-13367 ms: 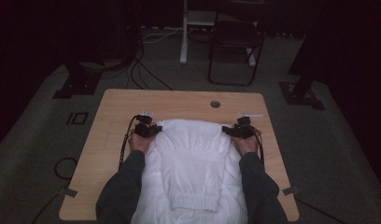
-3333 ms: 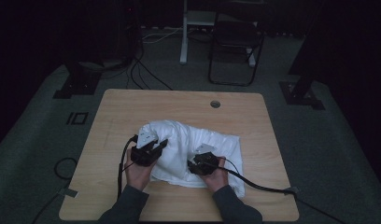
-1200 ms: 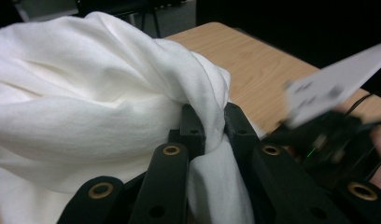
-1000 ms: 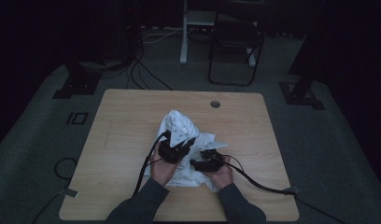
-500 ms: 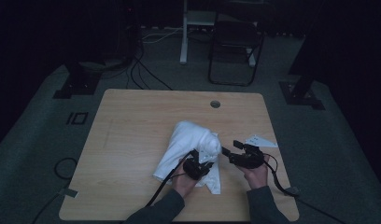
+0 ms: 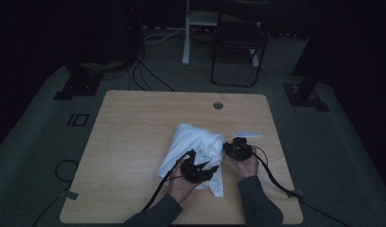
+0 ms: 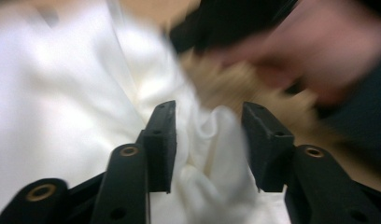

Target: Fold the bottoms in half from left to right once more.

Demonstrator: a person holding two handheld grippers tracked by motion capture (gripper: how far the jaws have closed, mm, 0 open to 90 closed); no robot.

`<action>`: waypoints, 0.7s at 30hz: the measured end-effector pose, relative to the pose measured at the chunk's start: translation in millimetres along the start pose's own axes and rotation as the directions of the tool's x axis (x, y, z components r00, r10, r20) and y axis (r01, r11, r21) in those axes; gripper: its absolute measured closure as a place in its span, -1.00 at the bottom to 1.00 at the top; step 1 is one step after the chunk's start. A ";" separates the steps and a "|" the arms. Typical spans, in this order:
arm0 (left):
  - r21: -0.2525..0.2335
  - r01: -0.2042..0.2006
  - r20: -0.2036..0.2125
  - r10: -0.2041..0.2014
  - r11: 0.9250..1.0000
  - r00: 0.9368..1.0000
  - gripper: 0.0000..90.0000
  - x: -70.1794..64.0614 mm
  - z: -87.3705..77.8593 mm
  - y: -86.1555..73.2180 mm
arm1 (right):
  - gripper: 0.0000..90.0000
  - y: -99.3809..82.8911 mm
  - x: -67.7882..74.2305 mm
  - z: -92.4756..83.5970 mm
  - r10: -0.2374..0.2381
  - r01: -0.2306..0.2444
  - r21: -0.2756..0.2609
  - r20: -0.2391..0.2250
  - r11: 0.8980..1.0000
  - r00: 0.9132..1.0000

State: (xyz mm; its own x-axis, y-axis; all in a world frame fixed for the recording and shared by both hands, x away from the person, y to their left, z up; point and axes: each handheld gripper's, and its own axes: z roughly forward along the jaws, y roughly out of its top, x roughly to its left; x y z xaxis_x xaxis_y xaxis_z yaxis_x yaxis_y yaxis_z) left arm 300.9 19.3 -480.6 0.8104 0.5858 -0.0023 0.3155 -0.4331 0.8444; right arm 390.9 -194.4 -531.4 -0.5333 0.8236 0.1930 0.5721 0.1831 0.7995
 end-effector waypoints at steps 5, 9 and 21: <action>-0.106 -0.003 -0.112 -0.009 0.994 0.994 0.21 31.1 -47.7 18.6 | 0.87 -0.7 -4.7 6.3 -0.010 0.009 0.029 0.027 1.000 1.000; -0.058 0.117 -0.223 -0.127 0.991 0.967 0.39 86.1 -46.7 4.8 | 0.86 0.0 -6.8 7.8 -0.015 0.014 0.035 0.027 0.999 1.000; 0.066 0.152 -0.180 -0.138 0.986 0.974 0.58 100.6 0.8 -33.4 | 0.72 1.2 -9.4 7.0 -0.043 0.039 0.067 0.047 0.997 0.998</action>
State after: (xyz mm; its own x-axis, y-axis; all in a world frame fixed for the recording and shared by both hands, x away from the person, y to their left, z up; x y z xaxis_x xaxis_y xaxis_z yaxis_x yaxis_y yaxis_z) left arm 372.3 92.2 -509.4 0.6569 0.7537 -0.0228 0.4673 -0.3832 0.7968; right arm 400.9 -198.2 -536.3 -0.5275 0.8393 0.1320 0.5910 0.2509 0.7667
